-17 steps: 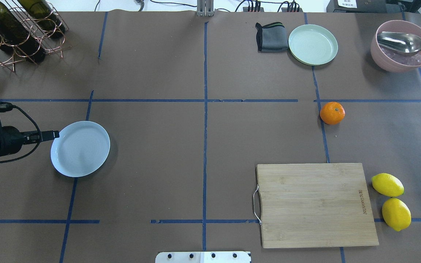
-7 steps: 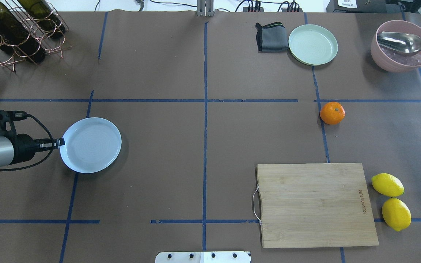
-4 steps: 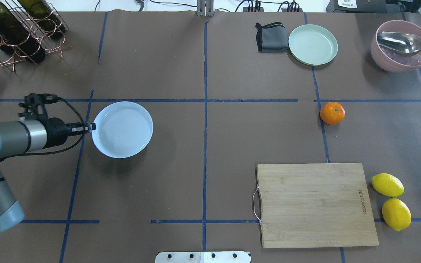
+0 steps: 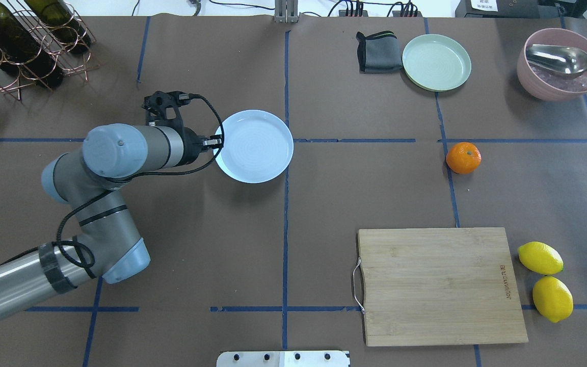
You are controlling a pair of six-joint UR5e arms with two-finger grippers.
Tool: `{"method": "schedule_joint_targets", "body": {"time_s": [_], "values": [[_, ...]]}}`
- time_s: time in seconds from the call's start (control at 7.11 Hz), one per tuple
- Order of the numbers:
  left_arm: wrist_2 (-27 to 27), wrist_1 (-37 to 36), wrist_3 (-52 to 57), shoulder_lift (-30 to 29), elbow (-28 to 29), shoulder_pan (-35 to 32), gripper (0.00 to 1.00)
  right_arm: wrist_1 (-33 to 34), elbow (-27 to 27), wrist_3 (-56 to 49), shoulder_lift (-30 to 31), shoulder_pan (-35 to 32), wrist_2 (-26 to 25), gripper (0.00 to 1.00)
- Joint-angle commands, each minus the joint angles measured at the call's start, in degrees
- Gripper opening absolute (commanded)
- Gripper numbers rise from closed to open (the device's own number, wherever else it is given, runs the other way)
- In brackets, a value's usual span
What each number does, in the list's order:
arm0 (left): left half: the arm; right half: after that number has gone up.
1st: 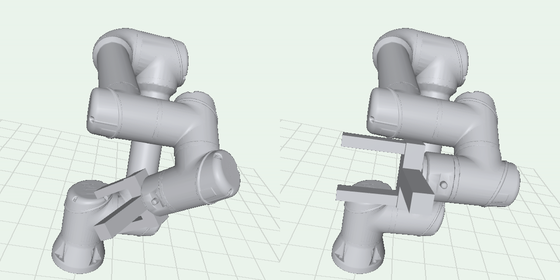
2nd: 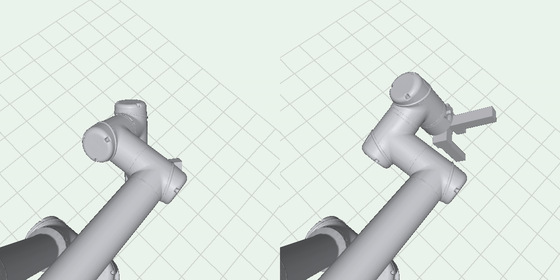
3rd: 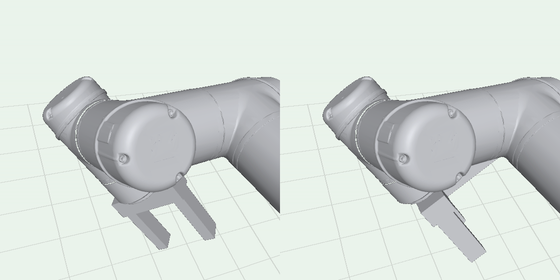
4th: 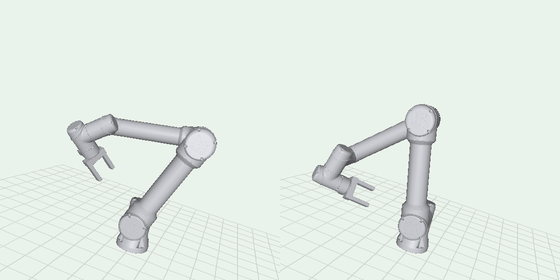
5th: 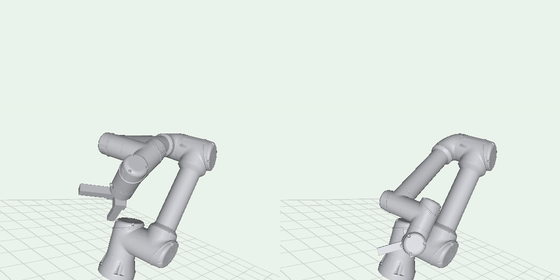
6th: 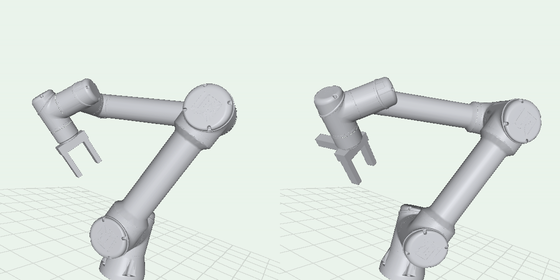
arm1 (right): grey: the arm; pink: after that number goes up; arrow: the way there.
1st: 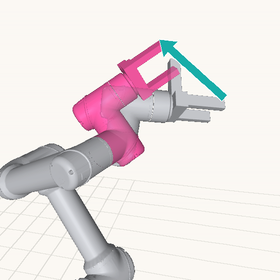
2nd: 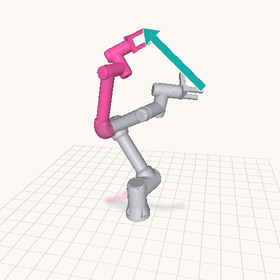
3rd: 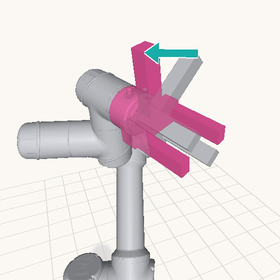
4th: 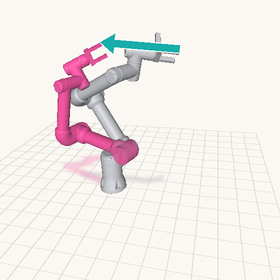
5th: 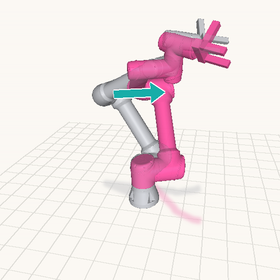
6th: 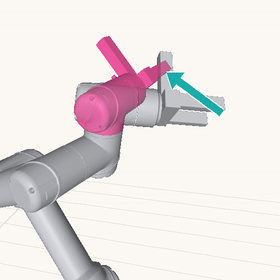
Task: Pick orange to plate
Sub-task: 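Push the light blue plate with the left gripper toward the table center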
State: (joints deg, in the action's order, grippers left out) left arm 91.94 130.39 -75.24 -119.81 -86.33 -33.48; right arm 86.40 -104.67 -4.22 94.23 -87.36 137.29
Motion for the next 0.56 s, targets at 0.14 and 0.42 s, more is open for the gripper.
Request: {"method": "schedule_joint_targets", "body": {"time_s": [0.14, 0.42], "values": [[-1.1, -0.4, -1.0, -3.8, 4.0, 3.2, 0.00, 0.0, 0.1, 0.0, 0.1, 0.0, 0.0, 1.00], [-1.1, -0.3, -0.9, -4.9, 4.0, 3.6, 0.00, 0.0, 0.2, 0.0, 0.1, 0.0, 0.0, 1.00]]}}
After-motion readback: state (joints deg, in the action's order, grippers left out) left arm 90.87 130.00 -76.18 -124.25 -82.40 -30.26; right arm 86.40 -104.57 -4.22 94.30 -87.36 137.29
